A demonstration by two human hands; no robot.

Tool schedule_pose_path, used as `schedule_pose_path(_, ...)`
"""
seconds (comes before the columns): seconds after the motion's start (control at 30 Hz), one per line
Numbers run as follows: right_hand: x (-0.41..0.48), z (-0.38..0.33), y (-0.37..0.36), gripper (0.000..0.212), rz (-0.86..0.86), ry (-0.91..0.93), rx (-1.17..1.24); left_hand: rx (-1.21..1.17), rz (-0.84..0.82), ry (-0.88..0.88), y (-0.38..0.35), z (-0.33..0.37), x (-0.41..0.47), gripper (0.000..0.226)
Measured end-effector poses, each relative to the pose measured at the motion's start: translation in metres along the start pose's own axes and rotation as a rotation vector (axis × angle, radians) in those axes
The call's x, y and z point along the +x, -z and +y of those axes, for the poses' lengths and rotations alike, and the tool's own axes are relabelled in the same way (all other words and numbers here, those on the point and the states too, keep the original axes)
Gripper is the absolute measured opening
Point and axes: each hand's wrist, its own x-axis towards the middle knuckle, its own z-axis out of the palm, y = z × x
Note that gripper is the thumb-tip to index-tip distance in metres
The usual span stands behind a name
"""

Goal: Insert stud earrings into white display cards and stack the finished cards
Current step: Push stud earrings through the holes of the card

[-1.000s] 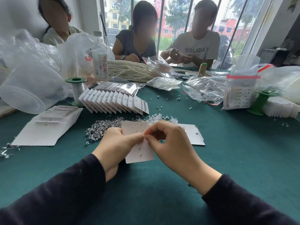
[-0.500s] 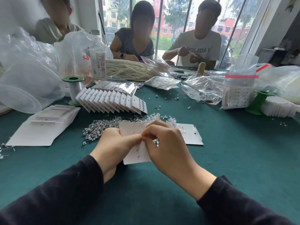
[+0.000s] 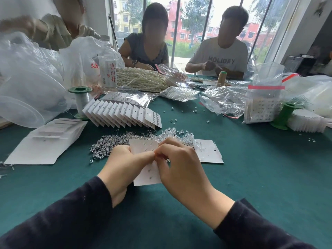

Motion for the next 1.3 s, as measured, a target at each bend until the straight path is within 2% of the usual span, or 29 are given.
schedule_pose_path(0.03,-0.0003,0.0001,-0.0003,0.012,-0.003,-0.002,0.005,-0.003,-0.001,0.005,-0.0003,0.0004,-0.0008,0.003)
schedule_pose_path(0.2,0.0001,0.0011,-0.0005,0.013,-0.006,0.000,0.012,-0.004,-0.006,0.020,0.0000,0.0006,0.0001,0.005)
schedule_pose_path(0.3,0.0015,0.0013,0.0005,0.012,0.009,-0.003,0.031,0.012,-0.013,0.026,0.0024,0.0012,0.0015,0.014)
schedule_pose_path(0.47,0.0011,0.0031,0.0028,0.006,0.048,-0.028,0.037,-0.011,-0.011,0.053,0.0020,0.0044,0.0025,0.001)
schedule_pose_path(0.6,0.0013,0.0028,0.0035,0.004,0.047,-0.050,0.040,-0.001,-0.001,0.065,0.0013,0.0044,0.0042,0.003)
schedule_pose_path(0.67,0.0016,0.0022,0.0034,0.004,0.047,-0.054,0.044,0.006,0.004,0.065,0.0021,0.0040,0.0049,0.013)
schedule_pose_path(0.77,0.0021,0.0017,0.0034,0.004,0.055,-0.068,0.048,-0.016,-0.011,0.076,0.0027,0.0046,0.0048,0.003)
schedule_pose_path(0.93,0.0015,0.0010,0.0022,0.005,0.037,-0.051,0.035,-0.022,-0.008,0.055,0.0019,0.0049,0.0031,0.002)
schedule_pose_path(1.07,0.0004,0.0017,0.0005,0.005,0.022,-0.033,0.017,-0.042,-0.021,0.028,0.0002,0.0044,0.0008,0.019)
schedule_pose_path(1.2,0.0004,0.0000,0.0000,0.006,0.010,-0.009,0.002,-0.052,-0.024,0.030,-0.0002,0.0039,-0.0002,0.015)
schedule_pose_path(1.3,0.0003,-0.0004,-0.0010,0.007,-0.020,0.003,-0.008,-0.053,-0.040,0.029,0.0007,0.0048,-0.0017,0.021)
